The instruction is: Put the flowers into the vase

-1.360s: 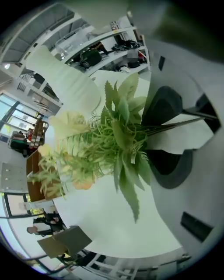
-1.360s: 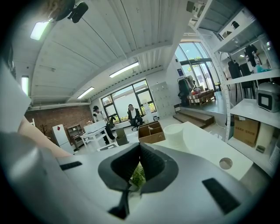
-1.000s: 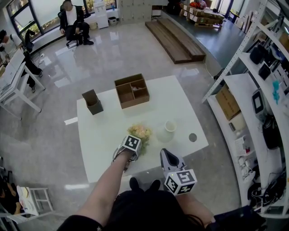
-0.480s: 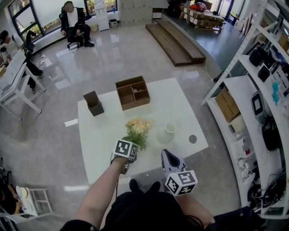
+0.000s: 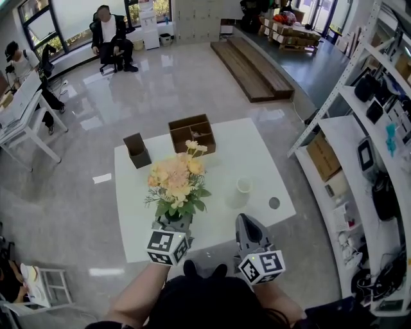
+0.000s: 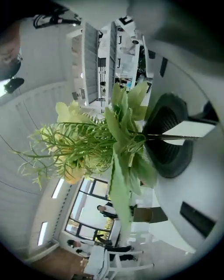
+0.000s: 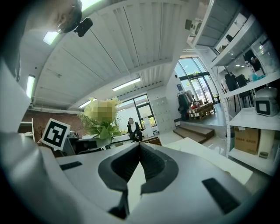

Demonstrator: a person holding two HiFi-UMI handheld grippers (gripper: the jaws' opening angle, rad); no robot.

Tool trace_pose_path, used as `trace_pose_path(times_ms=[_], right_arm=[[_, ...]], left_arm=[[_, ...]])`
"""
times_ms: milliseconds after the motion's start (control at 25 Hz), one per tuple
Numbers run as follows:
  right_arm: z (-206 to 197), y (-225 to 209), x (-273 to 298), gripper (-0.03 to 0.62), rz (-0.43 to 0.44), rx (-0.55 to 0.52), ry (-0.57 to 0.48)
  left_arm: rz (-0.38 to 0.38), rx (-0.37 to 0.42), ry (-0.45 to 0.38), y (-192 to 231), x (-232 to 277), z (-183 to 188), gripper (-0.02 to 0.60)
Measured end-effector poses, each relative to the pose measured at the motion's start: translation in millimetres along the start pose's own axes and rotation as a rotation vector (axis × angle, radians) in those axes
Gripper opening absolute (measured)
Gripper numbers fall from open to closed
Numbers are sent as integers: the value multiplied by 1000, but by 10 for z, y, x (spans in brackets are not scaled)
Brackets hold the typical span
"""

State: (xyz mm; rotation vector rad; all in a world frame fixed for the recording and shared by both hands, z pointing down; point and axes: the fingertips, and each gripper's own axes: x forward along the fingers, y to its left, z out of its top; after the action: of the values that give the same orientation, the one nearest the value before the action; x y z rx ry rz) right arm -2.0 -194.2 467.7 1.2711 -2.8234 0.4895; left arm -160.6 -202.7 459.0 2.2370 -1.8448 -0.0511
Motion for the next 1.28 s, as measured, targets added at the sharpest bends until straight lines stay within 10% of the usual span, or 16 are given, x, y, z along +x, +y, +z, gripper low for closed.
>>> trace_pose_path(times_ms=[920, 1280], right_arm=[[126, -624, -563, 3, -215, 22, -46], [86, -782, -709, 3, -248, 43, -38]], left_arm=[[-287, 102, -82, -1250, 594, 454, 40], [-319, 167, -265, -1497, 1035, 1205, 40]])
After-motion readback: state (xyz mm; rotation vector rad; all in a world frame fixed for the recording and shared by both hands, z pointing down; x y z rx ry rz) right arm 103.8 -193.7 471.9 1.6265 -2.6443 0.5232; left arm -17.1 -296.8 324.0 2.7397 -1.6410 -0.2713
